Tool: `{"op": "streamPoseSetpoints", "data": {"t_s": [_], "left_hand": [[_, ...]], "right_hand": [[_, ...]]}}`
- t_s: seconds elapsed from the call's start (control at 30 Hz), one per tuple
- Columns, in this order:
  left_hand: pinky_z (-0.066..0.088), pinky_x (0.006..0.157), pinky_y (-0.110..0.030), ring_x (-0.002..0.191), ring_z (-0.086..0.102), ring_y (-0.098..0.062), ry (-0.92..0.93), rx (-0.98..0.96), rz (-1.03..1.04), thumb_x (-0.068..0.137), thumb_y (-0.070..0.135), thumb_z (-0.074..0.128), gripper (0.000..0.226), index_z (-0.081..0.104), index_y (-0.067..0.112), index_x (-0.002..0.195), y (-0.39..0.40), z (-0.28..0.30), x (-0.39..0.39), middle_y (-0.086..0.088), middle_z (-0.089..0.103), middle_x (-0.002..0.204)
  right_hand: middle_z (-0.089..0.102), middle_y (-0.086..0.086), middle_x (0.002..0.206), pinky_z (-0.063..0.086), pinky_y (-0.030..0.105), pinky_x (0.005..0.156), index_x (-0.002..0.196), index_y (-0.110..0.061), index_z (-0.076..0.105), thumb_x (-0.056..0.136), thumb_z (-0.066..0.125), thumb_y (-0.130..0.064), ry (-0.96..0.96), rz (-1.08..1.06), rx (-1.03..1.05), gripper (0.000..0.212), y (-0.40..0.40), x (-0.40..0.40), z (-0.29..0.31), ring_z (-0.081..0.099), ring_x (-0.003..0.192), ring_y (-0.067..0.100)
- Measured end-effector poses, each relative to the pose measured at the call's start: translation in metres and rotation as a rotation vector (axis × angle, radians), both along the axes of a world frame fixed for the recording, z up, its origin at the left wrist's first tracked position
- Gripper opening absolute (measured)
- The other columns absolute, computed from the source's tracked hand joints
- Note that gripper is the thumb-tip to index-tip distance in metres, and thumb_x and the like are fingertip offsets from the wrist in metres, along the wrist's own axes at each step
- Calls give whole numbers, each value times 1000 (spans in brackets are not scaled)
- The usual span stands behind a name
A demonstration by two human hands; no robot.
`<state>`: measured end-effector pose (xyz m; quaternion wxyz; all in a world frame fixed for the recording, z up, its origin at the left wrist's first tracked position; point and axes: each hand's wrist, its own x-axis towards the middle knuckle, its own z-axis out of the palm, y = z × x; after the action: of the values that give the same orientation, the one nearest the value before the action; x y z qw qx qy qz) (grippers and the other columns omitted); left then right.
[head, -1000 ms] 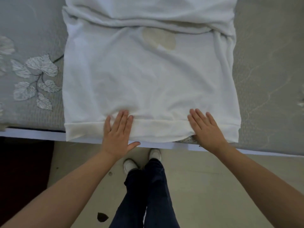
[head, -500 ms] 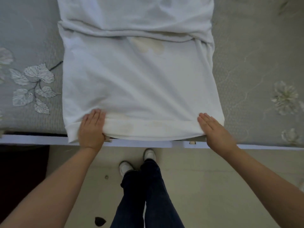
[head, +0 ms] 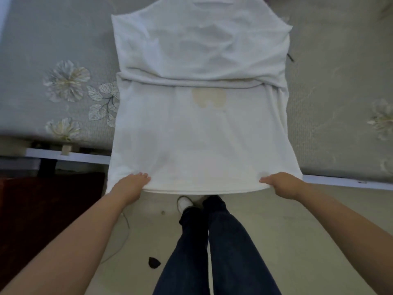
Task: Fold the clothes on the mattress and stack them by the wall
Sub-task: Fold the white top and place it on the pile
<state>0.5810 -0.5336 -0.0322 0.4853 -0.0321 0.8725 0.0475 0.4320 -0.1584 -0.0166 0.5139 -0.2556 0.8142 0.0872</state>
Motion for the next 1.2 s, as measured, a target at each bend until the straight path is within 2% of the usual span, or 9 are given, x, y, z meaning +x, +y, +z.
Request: {"op": "streamPoseSetpoints", "data": {"t_s": [0.13,0.23,0.3,0.43,0.6,0.7,0.97,1.07,1.2], "left_hand": [[30,101,-25,127,41,-21,-169,62,-47,92,1,37,45,45,15,134,5,30,16,-8,43,141],[21,107,-29,133,30,-21,138,-129,-43,94,2,34,50,24,11,142,-3,49,7,-9,30,147],[27,103,-31,125,39,-23,370,-235,-11,91,3,38,44,33,7,134,-11,60,-3,-10,41,136],[44,79,-33,101,58,-27,487,-352,119,93,4,38,27,53,5,115,-32,86,-29,-13,61,111],[49,54,-27,59,64,-28,735,-336,25,57,-14,71,16,65,-3,67,-55,128,-87,-19,65,65],[50,64,-34,64,62,-31,856,-346,41,61,-15,59,9,64,-7,64,-67,143,-136,-23,62,63],[48,46,-35,34,53,-31,1005,-245,186,42,-10,54,4,54,-6,42,-114,116,-283,-22,50,37],[48,59,-40,50,59,-39,981,-274,272,56,-13,50,9,59,-13,54,-127,82,-335,-30,56,50],[30,95,-46,103,53,-43,837,-369,446,81,-7,44,26,61,-11,101,-148,25,-385,-35,59,102]], "right_hand": [[41,5,143,24,20,101,138,-15,40,90,35,3,-49,143,134,51,-10,13,36,39,129,20],[19,5,154,17,26,110,145,-16,21,91,34,4,163,7,90,59,-27,-1,58,25,139,19],[14,5,155,18,30,111,146,-14,18,91,37,2,337,-47,68,60,-38,-20,72,23,139,21],[42,6,140,23,38,110,133,-10,41,91,40,-3,649,70,106,42,-59,-65,99,41,128,22],[60,0,120,1,53,113,110,-20,61,93,34,-11,808,104,268,32,-90,-114,121,35,131,21],[64,3,107,1,57,111,99,-15,64,89,38,-7,918,-17,236,30,-107,-151,128,37,128,23],[66,4,102,1,63,108,98,-15,66,84,40,-5,935,-134,191,31,-145,-287,88,44,121,25],[66,6,104,0,60,110,99,-14,66,85,40,-5,900,-159,178,31,-160,-332,56,44,120,26],[54,12,127,-1,59,110,118,-11,55,86,38,-1,859,-291,73,37,-178,-379,3,27,135,29]]}}
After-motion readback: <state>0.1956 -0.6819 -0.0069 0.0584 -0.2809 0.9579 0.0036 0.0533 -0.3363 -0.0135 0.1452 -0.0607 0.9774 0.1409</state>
